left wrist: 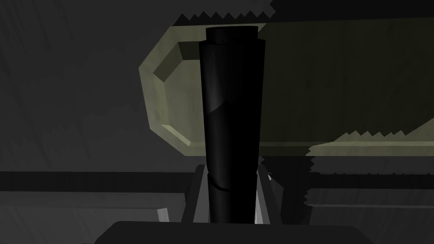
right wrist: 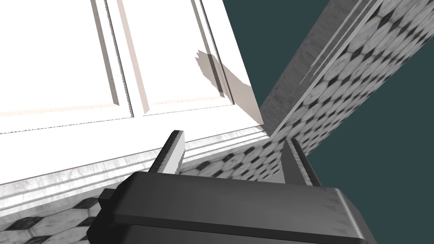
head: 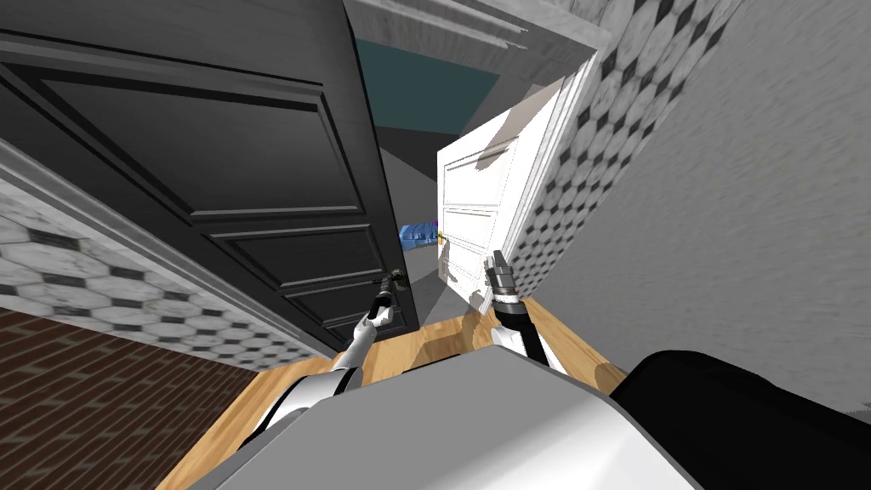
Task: Push the door open
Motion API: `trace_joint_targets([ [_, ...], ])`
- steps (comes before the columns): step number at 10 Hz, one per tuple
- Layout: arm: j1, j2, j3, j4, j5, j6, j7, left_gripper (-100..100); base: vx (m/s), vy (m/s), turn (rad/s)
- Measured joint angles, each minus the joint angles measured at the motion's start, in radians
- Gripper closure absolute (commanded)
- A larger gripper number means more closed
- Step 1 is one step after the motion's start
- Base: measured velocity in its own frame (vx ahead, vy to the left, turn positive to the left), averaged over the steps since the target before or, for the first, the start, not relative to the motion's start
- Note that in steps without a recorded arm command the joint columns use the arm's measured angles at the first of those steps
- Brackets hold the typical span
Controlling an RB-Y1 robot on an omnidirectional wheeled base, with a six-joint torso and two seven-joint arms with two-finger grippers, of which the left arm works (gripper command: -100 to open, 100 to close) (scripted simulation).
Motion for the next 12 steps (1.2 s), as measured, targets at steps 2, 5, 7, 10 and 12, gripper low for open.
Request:
trace_joint_targets([
  [2, -0.001, 0.001, 0.0, 0.0, 0.0, 0.001, 0.0, 100, 0.0, 0.0, 0.0],
  [5, -0.002, -0.001, 0.003, 0.012, 0.001, 0.0, -0.002, 100, 0.095, -0.029, 0.03],
  [7, 0.003, 0.0, 0.012, 0.02, 0.004, 0.003, -0.007, 100, 0.157, -0.047, 0.065],
  [10, 0.006, -0.001, 0.039, 0.005, 0.011, 0.007, -0.026, 100, 0.191, -0.066, 0.055],
  [12, -0.013, 0.008, 0.056, 0.042, 0.018, -0.013, -0.029, 100, 0.18, -0.061, 0.053],
])
